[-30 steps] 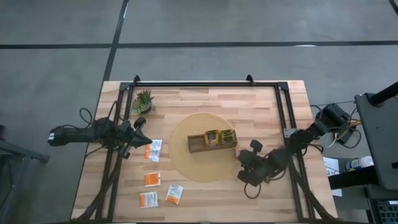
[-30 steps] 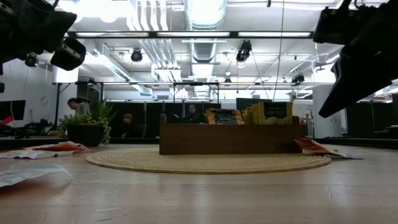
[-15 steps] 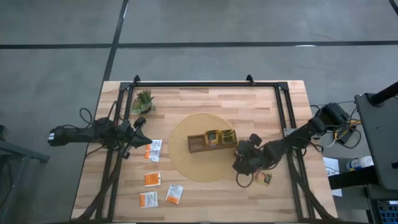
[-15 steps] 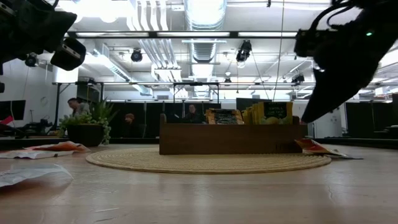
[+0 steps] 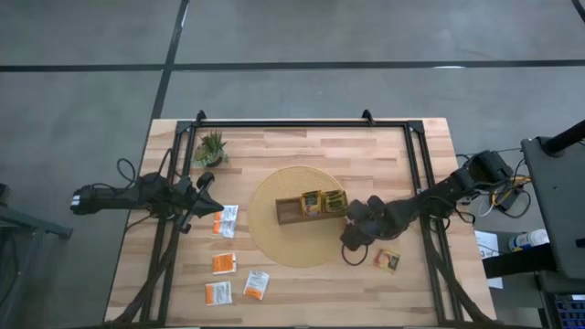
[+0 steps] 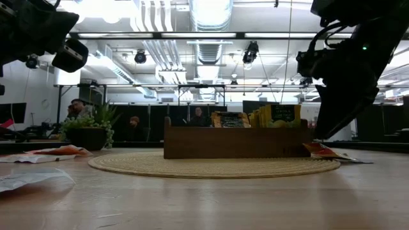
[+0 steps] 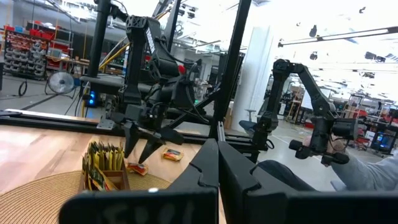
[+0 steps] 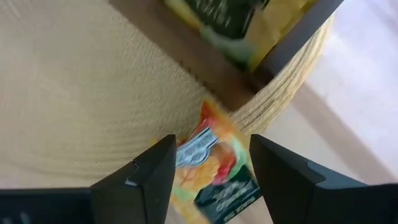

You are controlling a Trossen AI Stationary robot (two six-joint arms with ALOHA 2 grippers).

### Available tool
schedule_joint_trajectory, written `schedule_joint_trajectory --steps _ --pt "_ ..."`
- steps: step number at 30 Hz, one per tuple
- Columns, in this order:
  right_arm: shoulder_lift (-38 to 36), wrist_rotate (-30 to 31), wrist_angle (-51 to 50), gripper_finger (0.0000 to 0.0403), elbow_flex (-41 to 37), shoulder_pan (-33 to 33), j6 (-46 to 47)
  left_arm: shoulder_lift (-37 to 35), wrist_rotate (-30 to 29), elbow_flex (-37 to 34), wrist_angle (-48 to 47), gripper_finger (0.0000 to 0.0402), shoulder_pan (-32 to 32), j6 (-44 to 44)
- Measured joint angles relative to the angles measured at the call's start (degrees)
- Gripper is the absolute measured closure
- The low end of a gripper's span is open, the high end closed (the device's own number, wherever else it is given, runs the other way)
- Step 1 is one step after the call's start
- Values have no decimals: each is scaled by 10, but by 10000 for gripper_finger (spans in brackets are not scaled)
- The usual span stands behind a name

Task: Pick & Place Tea
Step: Put the orange tea bag into the middle of the wooden organizer

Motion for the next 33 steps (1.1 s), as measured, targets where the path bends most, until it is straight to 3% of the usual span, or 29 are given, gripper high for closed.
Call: schedule_joint_trajectory --steps 18,22,29,33 --pt "0 -62 87 239 -57 -31 2 0 0 0 0 402 0 0" --pt "0 -89 85 273 -58 -33 -29 0 0 0 0 401 0 0" --pt "0 -115 82 380 -44 -33 -94 0 0 0 0 402 0 0" --pt "0 -119 80 391 -26 -33 -120 0 0 0 0 402 0 0"
